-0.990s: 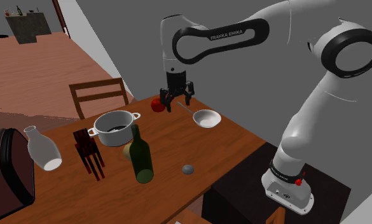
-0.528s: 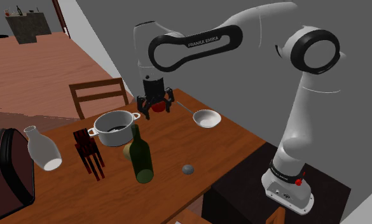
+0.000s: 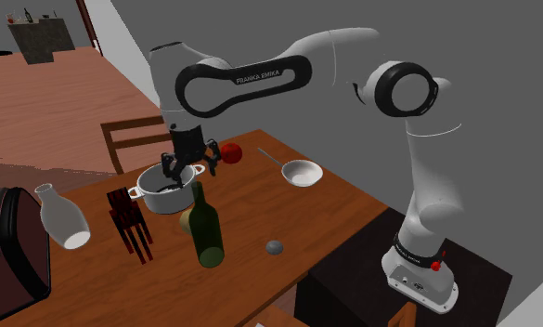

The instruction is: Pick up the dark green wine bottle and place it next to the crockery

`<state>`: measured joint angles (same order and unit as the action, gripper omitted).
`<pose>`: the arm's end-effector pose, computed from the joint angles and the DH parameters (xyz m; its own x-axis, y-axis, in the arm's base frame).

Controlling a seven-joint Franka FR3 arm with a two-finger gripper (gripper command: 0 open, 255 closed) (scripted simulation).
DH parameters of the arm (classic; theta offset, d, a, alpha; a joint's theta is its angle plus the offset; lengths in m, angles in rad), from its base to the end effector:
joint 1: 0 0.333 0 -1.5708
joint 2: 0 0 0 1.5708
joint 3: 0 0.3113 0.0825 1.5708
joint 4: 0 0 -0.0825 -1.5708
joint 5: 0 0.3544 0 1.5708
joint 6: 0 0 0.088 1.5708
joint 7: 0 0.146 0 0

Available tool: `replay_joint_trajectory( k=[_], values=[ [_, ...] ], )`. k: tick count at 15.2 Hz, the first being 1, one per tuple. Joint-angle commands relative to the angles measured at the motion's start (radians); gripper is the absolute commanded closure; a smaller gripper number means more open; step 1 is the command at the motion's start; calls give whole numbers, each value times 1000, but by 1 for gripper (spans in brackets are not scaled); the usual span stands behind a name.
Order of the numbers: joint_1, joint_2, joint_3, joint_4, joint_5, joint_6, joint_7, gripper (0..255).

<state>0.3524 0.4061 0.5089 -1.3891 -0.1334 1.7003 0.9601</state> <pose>0.4593 0.4350 0.4593 0.9911 -0.1086 -0.0768 -0.1089 -0.9941 0.0011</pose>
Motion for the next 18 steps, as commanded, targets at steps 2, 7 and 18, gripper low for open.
replay_joint_trajectory(
  k=[2, 7, 18],
  values=[
    [9, 18, -1, -9, -9, 26, 11, 0],
    [4, 17, -3, -73, -10, 88, 13, 0],
    [4, 17, -3, -73, -10, 88, 13, 255]
  ],
)
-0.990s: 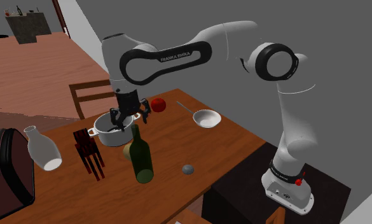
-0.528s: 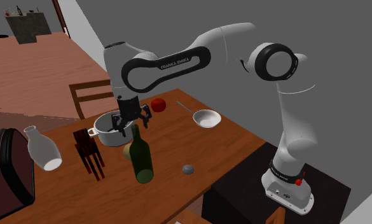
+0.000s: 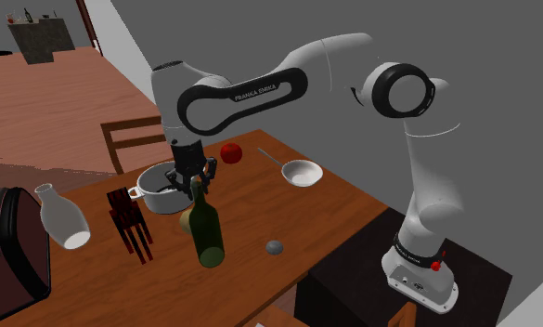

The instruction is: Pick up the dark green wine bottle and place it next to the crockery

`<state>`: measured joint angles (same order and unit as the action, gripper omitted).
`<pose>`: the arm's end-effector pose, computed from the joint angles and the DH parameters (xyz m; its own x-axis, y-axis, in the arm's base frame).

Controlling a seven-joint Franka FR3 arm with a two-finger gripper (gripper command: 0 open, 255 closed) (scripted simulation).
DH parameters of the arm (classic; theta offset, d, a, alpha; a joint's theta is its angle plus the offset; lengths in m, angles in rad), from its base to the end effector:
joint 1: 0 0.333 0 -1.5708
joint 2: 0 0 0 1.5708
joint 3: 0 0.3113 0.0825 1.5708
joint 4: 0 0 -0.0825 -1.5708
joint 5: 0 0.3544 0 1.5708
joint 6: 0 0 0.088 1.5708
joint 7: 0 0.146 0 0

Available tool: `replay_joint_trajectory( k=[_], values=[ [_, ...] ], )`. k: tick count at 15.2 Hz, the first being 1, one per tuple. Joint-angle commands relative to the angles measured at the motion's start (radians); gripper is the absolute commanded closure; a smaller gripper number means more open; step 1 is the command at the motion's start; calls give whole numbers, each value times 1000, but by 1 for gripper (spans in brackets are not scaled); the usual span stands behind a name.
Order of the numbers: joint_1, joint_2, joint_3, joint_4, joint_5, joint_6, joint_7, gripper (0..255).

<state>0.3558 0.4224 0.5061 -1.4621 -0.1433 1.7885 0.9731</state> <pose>0.4586 0.4414 0.4247 0.9911 -0.1098 -0.0752 -0.1100 -0.9939 0.0010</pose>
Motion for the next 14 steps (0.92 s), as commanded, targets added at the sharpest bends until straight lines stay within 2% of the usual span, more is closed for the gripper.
replay_joint_trajectory(
  k=[1, 6, 14],
  values=[
    [0, 0, 0, -1, 0, 0, 0, 255],
    [0, 1, 0, 0, 0, 0, 0, 255],
    [11, -2, 4, 105, 3, -106, -1, 255]
  ],
)
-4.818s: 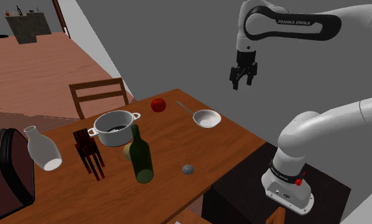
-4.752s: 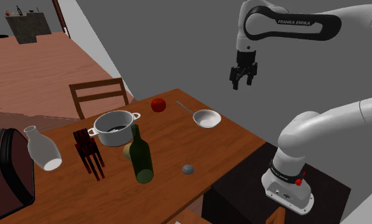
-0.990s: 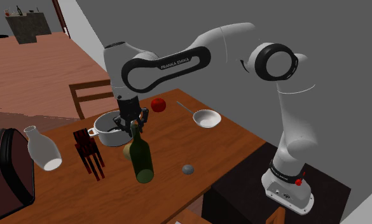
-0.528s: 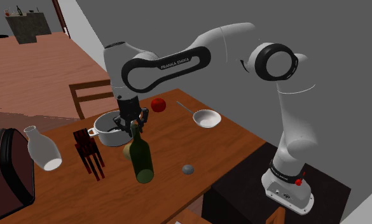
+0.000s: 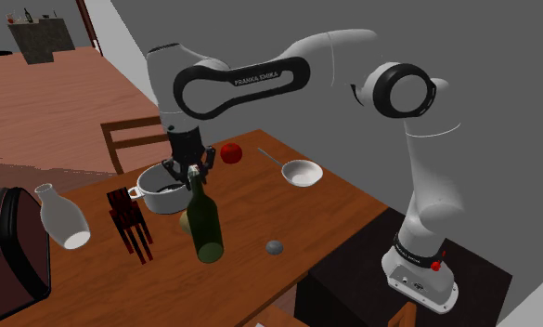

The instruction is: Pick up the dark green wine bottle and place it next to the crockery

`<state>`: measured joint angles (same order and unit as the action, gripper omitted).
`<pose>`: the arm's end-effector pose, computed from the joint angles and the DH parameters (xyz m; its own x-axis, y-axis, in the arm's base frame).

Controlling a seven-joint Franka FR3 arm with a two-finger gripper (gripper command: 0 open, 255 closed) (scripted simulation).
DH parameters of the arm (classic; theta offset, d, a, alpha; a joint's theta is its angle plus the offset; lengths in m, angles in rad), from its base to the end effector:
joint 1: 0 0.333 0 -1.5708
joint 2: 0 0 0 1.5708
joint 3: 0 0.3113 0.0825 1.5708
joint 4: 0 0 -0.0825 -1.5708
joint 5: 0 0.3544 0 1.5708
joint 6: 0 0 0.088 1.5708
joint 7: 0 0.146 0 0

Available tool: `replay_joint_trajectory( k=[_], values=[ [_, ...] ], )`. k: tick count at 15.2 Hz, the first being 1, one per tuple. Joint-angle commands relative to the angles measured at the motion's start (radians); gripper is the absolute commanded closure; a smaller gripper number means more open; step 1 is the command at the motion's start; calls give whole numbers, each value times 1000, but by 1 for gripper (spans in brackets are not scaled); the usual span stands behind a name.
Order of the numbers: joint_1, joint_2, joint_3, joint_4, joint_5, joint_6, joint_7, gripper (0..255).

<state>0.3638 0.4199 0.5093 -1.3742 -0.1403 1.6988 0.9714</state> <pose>0.4586 0.4408 0.4576 0.9911 -0.1098 -0.0758 -0.1100 -0.9939 0.0012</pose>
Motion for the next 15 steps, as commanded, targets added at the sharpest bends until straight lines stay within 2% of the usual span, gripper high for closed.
replay_joint_trajectory(
  k=[1, 15],
  values=[
    [5, 2, 1, 32, 0, -30, 1, 255],
    [56, 57, 1, 310, -24, -252, 8, 255]
  ],
)
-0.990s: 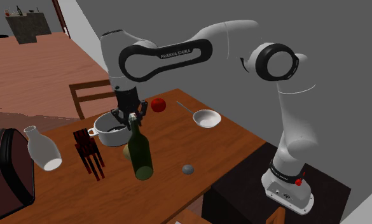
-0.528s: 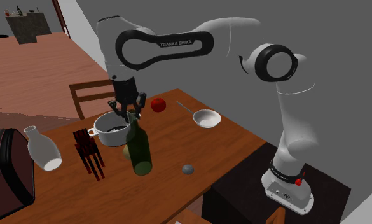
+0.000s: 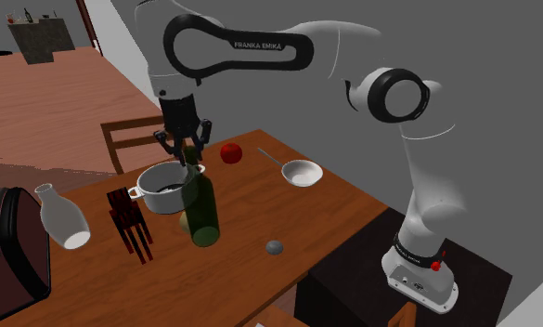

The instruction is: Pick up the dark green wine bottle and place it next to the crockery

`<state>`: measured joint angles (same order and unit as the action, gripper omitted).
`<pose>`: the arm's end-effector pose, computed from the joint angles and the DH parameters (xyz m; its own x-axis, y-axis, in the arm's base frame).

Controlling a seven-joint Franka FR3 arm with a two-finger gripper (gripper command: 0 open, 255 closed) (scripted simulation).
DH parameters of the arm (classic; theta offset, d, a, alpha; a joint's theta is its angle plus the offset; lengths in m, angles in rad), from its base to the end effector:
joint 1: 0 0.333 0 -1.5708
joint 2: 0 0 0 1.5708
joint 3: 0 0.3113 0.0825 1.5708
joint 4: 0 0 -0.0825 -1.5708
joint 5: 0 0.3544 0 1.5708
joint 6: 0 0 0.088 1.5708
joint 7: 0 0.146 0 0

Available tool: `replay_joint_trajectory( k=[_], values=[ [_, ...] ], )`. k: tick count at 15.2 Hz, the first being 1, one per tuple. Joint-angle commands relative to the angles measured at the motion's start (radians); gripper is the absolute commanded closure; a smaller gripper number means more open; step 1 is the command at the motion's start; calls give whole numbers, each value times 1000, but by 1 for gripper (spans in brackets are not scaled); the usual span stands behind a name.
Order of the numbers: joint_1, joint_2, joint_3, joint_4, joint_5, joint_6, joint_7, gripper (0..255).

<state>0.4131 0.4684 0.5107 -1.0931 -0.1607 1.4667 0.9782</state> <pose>0.4578 0.4405 0.5306 0.9911 -0.1096 -0.0757 -0.1098 -0.9940 0.0013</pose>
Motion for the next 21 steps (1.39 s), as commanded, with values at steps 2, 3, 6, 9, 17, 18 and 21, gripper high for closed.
replay_joint_trajectory(
  k=[2, 3, 6, 9, 17, 18, 21],
  values=[
    [20, 26, -2, 84, -12, -58, 3, 255],
    [22, 28, -2, 91, -12, -63, 3, 255],
    [-83, -109, 1, -111, 47, 7, -58, 255],
    [-166, -223, -10, -260, 100, 51, -131, 255],
    [-313, -459, -89, -533, 200, 106, -348, 255],
    [-327, -482, -102, -559, 208, 109, -375, 255],
    [-364, -545, -144, -626, 225, 115, -457, 255]
  ],
)
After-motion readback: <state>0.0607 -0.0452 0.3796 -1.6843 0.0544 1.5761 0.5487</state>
